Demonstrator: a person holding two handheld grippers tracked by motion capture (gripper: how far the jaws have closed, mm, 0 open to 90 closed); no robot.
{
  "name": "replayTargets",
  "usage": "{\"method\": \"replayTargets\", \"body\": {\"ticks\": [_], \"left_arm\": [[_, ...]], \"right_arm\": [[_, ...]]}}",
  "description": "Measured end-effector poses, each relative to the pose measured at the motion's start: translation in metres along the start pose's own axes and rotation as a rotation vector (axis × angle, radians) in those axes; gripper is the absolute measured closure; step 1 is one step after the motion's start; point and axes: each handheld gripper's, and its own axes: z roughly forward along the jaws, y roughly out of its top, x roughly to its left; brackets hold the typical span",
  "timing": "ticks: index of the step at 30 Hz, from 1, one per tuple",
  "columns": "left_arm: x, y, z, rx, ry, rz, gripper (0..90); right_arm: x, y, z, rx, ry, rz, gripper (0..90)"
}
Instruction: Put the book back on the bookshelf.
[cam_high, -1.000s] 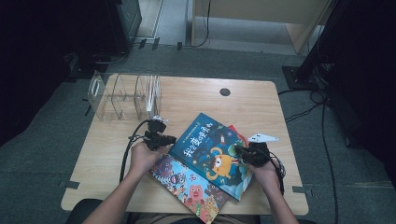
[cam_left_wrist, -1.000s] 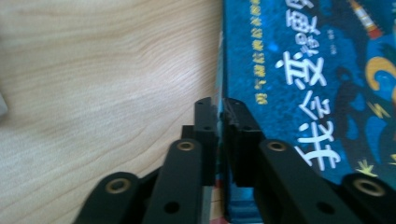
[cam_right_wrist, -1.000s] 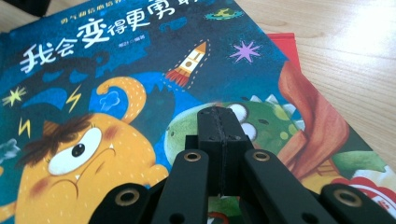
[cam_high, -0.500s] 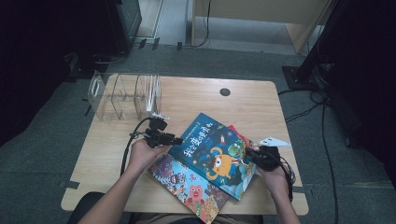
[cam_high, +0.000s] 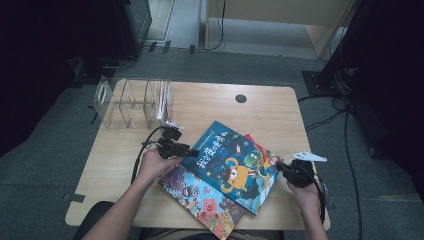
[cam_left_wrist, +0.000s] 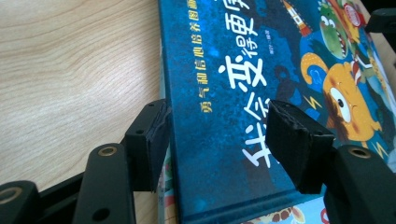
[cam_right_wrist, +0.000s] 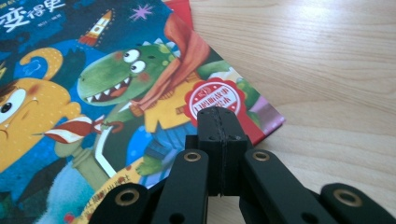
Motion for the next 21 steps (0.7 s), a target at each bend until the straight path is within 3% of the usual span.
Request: {"method": "replayTargets", "body": {"ticks": [5,9,12,21], "left_arm": [[0.001,0.0,-0.001,-0.005,-0.002,-0.002,39.3],[0.001,0.0,-0.002,-0.013,-0.003,-0.001,39.2],[0.0,0.0,-0.002,-0.011,-0.007,0.0,39.1],[0.0,-0.002,-0.003,0.002,-0.012,-0.003,39.3]], "right_arm": [[-0.003,-0.002,-0.004,0.006,-0.034,0.001,90.0],[-0.009,-0.004,-0.006,0.022,-0.047,0.029,90.0],[-0.011,-0.006,-0.005,0.03,-0.035,0.046,90.0],[-0.011,-0.003,0.001,0.017,-0.029,0.034,90.0]]}}
